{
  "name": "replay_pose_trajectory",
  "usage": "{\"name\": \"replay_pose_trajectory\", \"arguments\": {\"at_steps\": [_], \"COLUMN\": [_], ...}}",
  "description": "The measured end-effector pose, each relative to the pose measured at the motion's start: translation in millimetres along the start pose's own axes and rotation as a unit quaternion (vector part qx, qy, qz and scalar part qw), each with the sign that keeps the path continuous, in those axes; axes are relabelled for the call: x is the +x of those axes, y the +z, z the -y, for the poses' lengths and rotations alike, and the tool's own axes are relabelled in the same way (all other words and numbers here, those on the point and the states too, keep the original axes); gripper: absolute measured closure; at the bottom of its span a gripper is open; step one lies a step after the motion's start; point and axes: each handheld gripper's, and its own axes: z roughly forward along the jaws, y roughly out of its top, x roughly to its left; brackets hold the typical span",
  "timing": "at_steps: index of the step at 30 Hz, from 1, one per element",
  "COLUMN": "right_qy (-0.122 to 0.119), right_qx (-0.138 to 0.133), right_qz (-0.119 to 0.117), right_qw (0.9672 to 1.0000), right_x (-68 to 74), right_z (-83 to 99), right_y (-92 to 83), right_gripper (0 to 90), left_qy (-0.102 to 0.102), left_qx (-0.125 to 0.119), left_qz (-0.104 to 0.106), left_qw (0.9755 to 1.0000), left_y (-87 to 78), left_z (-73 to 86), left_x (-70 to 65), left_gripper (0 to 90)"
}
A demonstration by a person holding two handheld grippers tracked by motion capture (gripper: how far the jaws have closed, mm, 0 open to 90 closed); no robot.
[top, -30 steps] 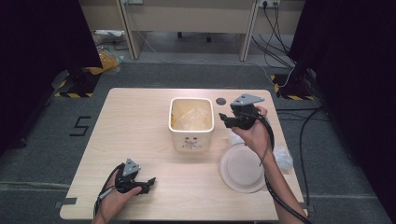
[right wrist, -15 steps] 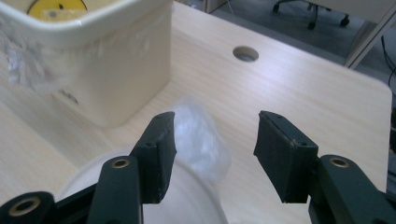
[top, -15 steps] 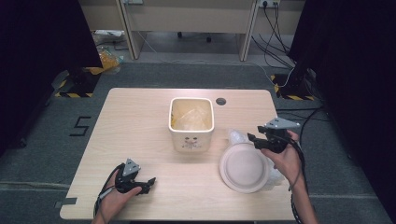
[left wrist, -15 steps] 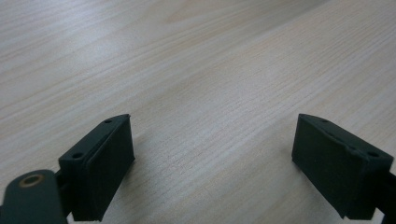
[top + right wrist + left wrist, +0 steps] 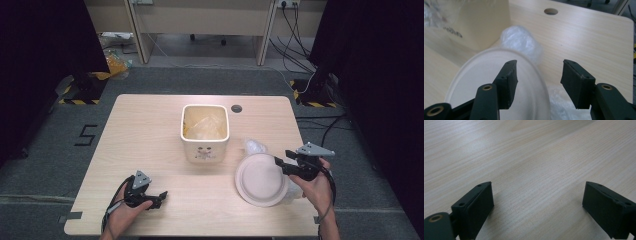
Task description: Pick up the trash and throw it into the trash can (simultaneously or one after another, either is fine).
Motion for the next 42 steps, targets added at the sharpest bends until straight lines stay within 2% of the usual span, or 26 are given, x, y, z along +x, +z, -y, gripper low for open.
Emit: {"name": "replay_pose_trajectory", "arguments": {"at_steps": [9,10,12,13,17,21,24,29,32,40,42], "right_qy": [0.010,0.012,0.017,0.017,0.017,0.015,0.014,0.016,0.017,0.016,0.017], "right_qx": [0.003,0.005,0.006,0.006,0.009,0.008,0.004,0.003,0.003,0.005,0.005], "right_qz": [0.002,0.001,-0.002,-0.002,-0.005,-0.010,-0.010,-0.011,-0.011,-0.018,-0.020], "right_qw": [0.9999,0.9999,0.9998,0.9998,0.9998,0.9998,0.9998,0.9998,0.9998,0.9997,0.9996], "right_x": [-1.7,-2.8,-3.2,-3.2,-3.5,-2.0,-2.3,-3.4,-3.4,-3.2,-3.4], "right_z": [13.7,16.1,18.0,18.0,20.4,19.8,18.9,19.7,20.3,20.9,21.0], "right_y": [-5.2,-4.7,-4.0,-4.0,-2.2,-3.1,-5.7,-7.3,-6.6,-4.7,-5.2], "right_gripper": [45.3,45.3,45.2,45.2,45.0,45.0,45.0,45.0,45.0,45.3,45.3], "left_qy": [-0.005,-0.010,-0.004,0.000,0.002,0.026,0.044,0.065,0.066,0.080,0.083], "left_qx": [0.002,-0.003,-0.007,-0.004,-0.021,-0.026,-0.026,-0.027,-0.035,-0.044,-0.040], "left_qz": [-0.006,-0.010,-0.012,-0.007,0.030,0.062,0.079,0.097,0.114,0.138,0.136], "left_qw": [1.0000,0.9999,0.9999,1.0000,0.9993,0.9974,0.9955,0.9928,0.9907,0.9862,0.9864], "left_y": [0.6,0.5,1.3,1.6,1.4,4.3,13.8,32.5,45.1,74.7,83.6], "left_z": [-1.1,-1.4,-2.5,-3.9,-15.3,-30.4,-39.6,-57.8,-67.2,-92.2,-97.0], "left_x": [-3.3,-4.6,-9.5,-12.8,-30.5,-54.6,-72.3,-94.6,-109.0,-146.4,-154.5], "left_gripper": [8.3,15.2,14.7,14.7,14.9,14.9,14.9,14.9,14.9,14.9,14.9]}}
